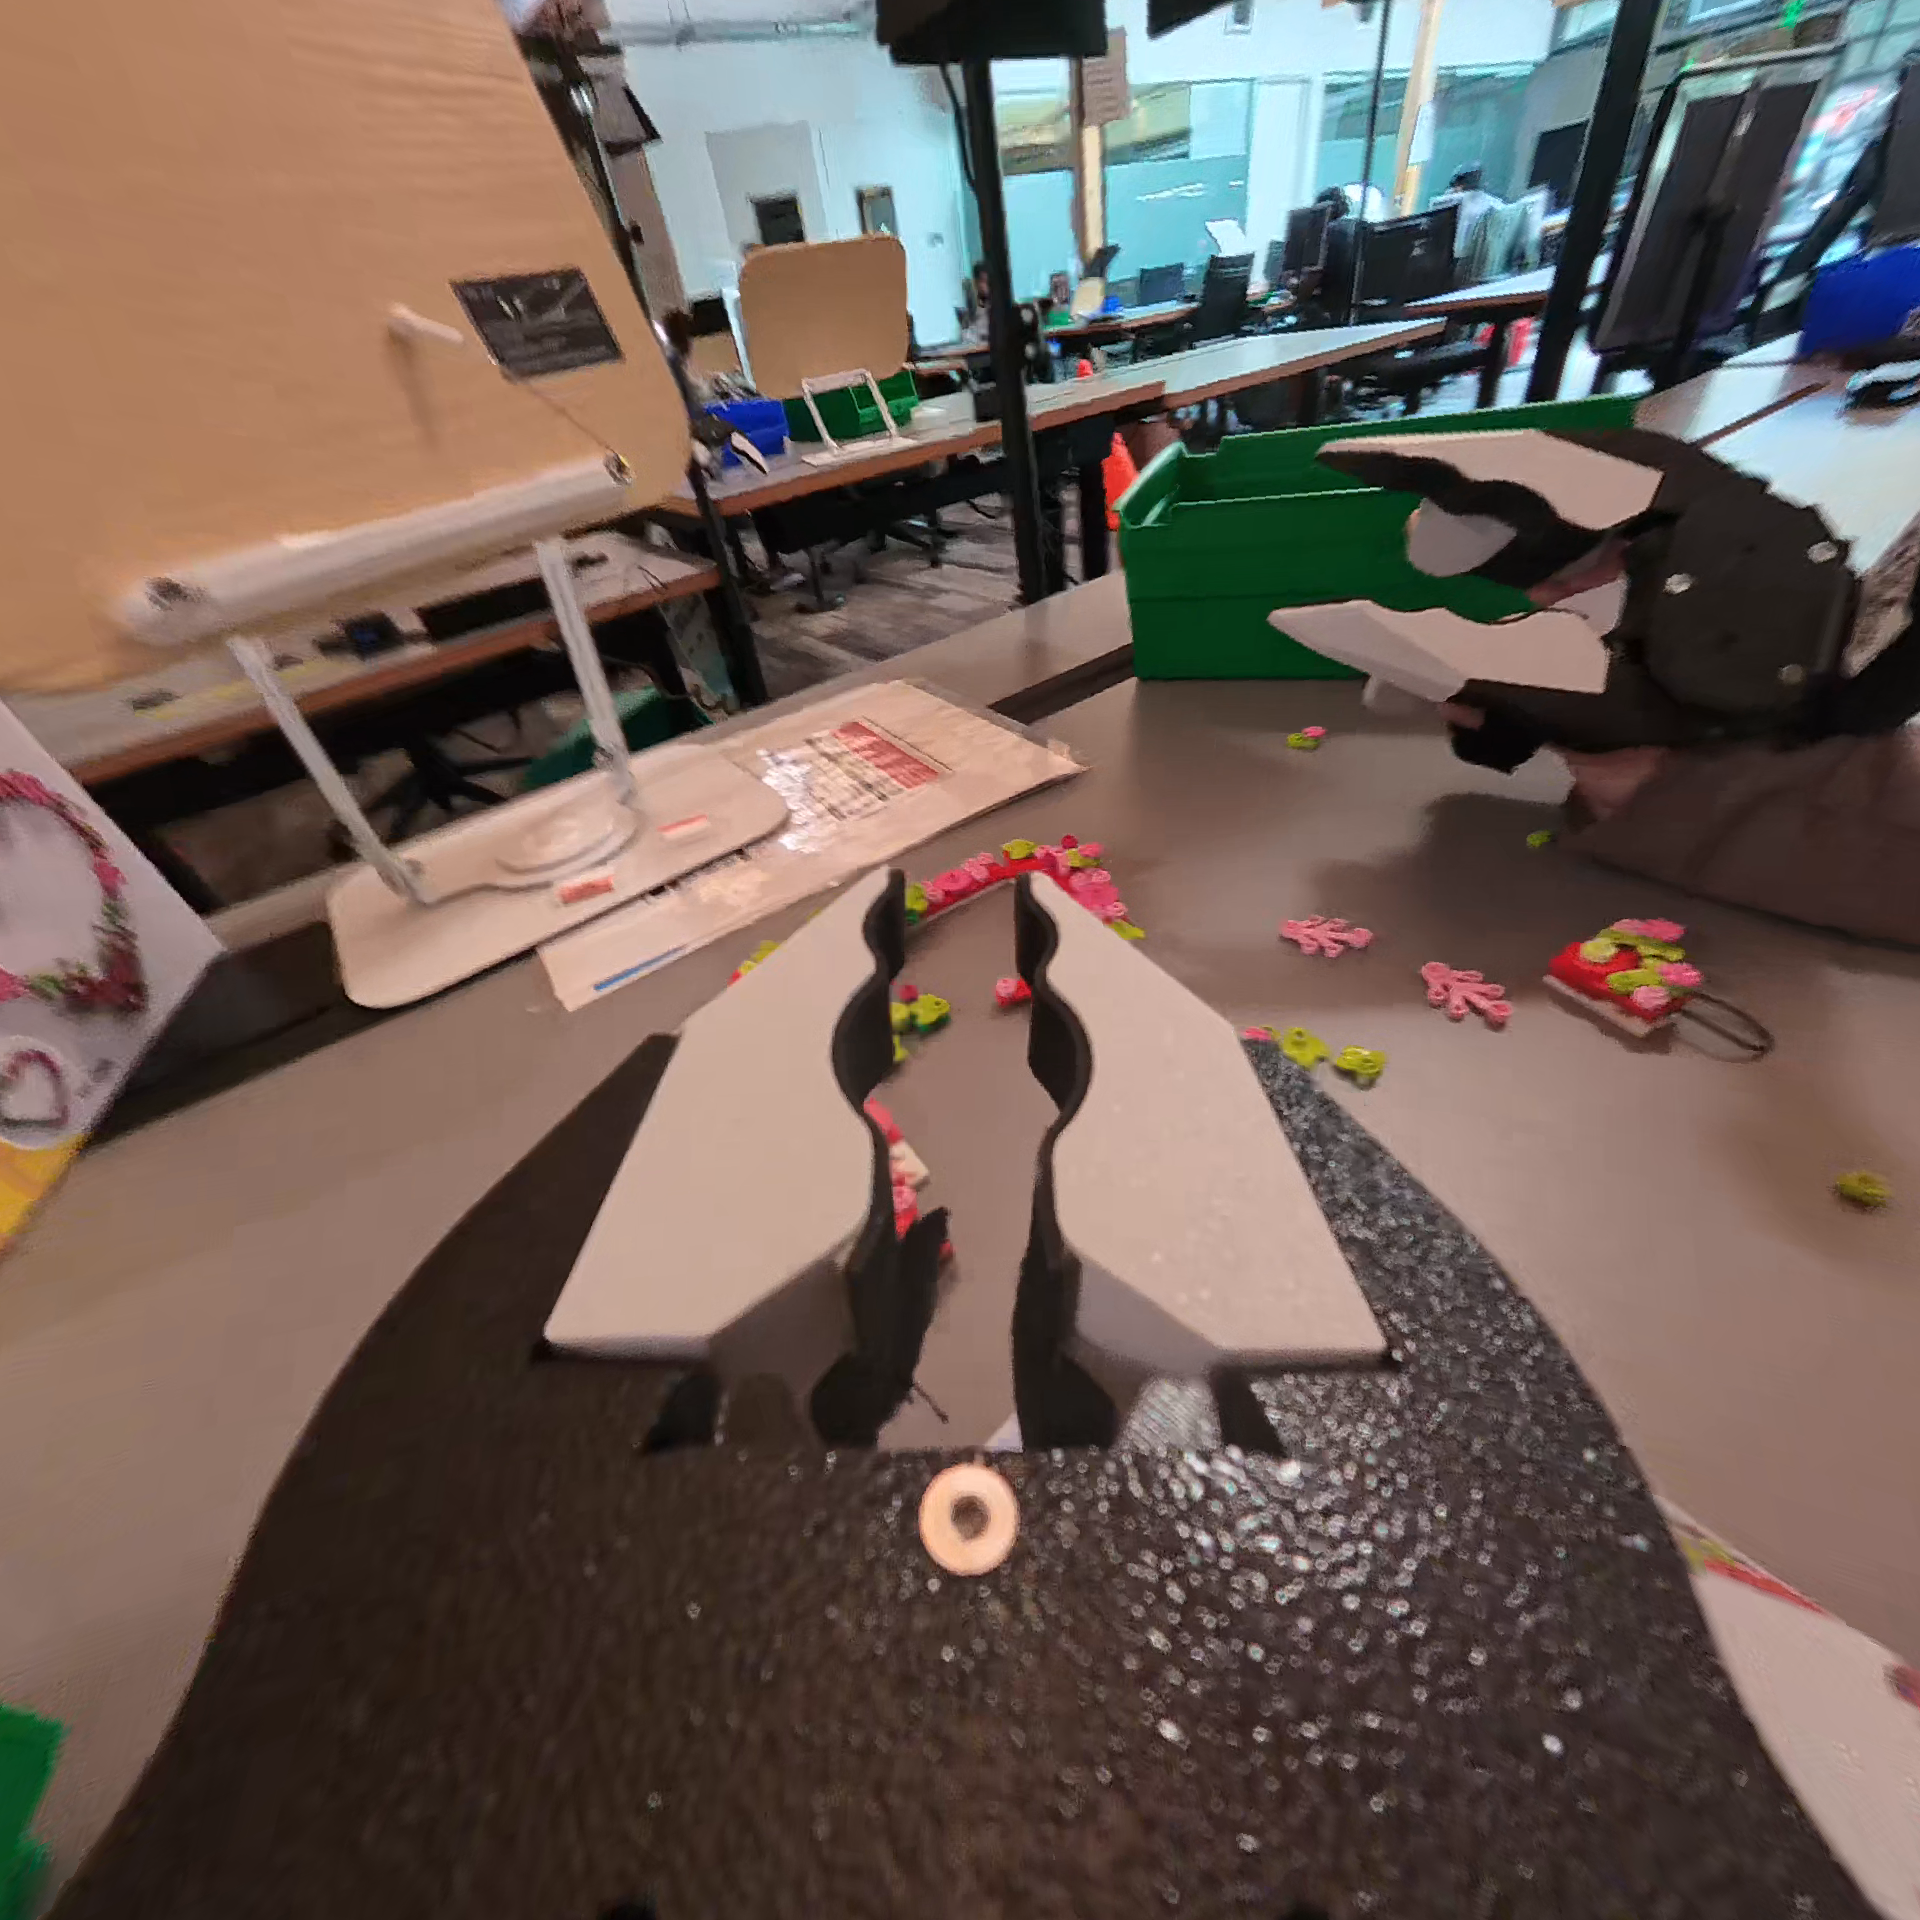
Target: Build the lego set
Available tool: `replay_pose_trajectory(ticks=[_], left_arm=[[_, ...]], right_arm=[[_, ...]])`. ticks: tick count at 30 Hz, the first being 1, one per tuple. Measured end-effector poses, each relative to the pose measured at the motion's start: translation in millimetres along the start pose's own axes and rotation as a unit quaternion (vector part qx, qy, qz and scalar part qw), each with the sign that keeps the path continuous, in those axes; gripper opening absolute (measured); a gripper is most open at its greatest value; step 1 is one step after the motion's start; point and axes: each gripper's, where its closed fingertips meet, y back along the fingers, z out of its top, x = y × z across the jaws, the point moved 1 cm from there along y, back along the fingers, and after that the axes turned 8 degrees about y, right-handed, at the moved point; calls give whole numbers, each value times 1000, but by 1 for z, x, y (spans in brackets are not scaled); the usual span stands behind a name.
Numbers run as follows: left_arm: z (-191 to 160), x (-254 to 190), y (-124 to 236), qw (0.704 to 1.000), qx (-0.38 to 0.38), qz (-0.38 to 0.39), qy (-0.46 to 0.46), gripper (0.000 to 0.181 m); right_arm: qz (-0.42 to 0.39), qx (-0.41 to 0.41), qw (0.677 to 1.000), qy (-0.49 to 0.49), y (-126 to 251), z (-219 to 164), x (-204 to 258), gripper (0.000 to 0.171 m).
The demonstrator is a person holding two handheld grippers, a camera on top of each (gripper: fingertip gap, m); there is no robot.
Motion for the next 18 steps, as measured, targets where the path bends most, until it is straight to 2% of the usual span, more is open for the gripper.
replay_pose_trajectory(ticks=[4, 9, 18], left_arm=[[3, -6, 0, 998, -22, 17, -51, 18], [8, -22, 1, 996, -64, -5, -59, 15], [-12, -33, -11, 998, -33, -30, -51, 16]], right_arm=[[-18, 25, 999, 38, 6, -3, -5, 52], [-39, 54, 996, 55, 14, -8, -12, 50], [-51, 64, 995, 54, 26, 3, -9, 46]])
